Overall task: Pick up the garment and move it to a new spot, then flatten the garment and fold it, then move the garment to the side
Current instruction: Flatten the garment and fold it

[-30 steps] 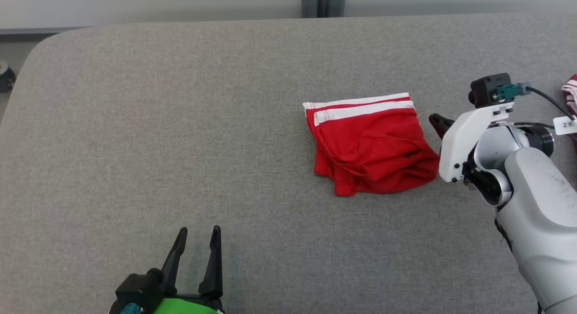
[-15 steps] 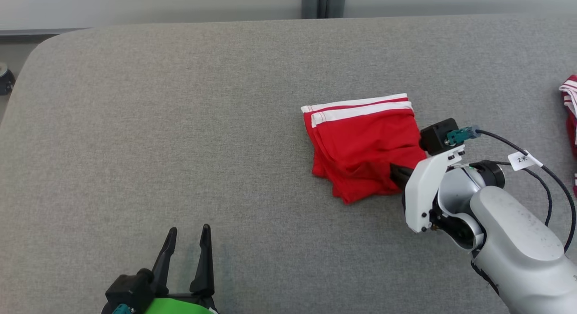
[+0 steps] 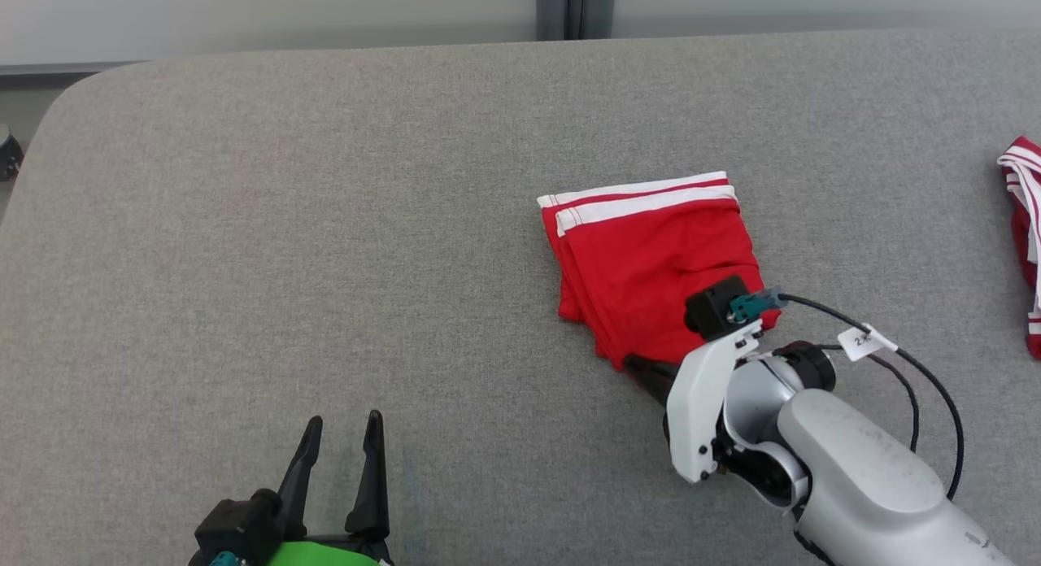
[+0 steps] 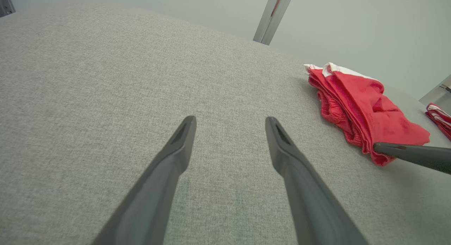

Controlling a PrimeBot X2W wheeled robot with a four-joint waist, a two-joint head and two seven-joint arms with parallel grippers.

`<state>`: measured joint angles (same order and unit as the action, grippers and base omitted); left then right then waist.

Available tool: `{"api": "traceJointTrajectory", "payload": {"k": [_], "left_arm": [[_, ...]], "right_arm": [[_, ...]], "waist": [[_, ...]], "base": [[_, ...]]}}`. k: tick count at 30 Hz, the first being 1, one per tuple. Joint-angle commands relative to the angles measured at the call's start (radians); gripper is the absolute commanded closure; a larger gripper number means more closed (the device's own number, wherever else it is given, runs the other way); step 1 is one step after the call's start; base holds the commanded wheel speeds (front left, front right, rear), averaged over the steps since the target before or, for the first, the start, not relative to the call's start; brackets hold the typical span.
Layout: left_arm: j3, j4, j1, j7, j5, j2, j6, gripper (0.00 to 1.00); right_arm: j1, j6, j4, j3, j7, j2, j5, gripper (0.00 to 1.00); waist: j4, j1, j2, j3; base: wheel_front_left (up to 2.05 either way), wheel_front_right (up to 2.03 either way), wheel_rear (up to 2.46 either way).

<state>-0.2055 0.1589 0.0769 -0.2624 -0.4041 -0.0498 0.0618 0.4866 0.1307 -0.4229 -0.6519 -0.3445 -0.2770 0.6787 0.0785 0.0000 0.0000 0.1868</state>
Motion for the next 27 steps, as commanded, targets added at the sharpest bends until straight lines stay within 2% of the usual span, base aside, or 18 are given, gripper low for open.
{"api": "traceJointTrajectory", "payload": {"k": [1,7,13,15,16,17,21,27], "left_arm": [[0.004,0.003,0.018,-0.003,-0.006,-0.002,-0.005,0.00],[0.019,0.014,0.056,-0.003,-0.003,-0.002,-0.016,0.00],[0.051,0.002,0.113,-0.003,0.006,-0.002,-0.036,0.00],[0.068,-0.004,0.122,-0.003,0.010,-0.002,-0.040,0.00],[0.076,-0.007,0.125,-0.003,0.018,-0.002,-0.039,0.00],[0.085,-0.007,0.131,-0.003,0.019,-0.002,-0.037,0.00],[0.120,-0.001,0.149,-0.003,0.041,-0.002,-0.025,0.00],[0.160,-0.005,0.183,-0.003,0.070,-0.002,-0.015,0.00]], "right_arm": [[-0.021,0.000,-0.008,-0.013,0.017,0.012,-0.004,1.00],[-0.059,0.000,-0.029,-0.065,0.103,0.045,-0.002,1.00],[-0.126,0.000,-0.030,0.001,0.263,0.032,-0.042,1.00],[-0.149,0.000,-0.018,0.055,0.328,0.021,-0.076,0.65],[-0.167,0.000,-0.015,0.090,0.363,0.014,-0.098,0.08],[-0.183,0.000,-0.013,0.118,0.389,0.010,-0.117,0.00],[-0.261,0.000,-0.006,0.257,0.493,-0.010,-0.198,0.00],[-0.376,0.000,0.012,0.418,0.588,0.004,-0.249,0.00]], "waist": [[0.001,0.0000,0.0000,-0.016],[-0.023,0.0000,0.0000,-0.099],[-0.072,0.0000,0.0000,-0.200],[-0.089,0.0000,0.0000,-0.213],[-0.096,0.0000,0.0000,-0.220],[-0.103,0.0000,0.0000,-0.227],[-0.119,0.0000,0.0000,-0.252],[-0.124,0.0000,0.0000,-0.270]], "base": [[0.00,0.00,0.00],[0.00,0.00,0.00],[0.00,0.00,0.00],[0.00,0.00,0.00],[0.00,0.00,0.00],[0.00,0.00,0.00],[0.00,0.00,0.00],[0.00,0.00,0.00]]}}
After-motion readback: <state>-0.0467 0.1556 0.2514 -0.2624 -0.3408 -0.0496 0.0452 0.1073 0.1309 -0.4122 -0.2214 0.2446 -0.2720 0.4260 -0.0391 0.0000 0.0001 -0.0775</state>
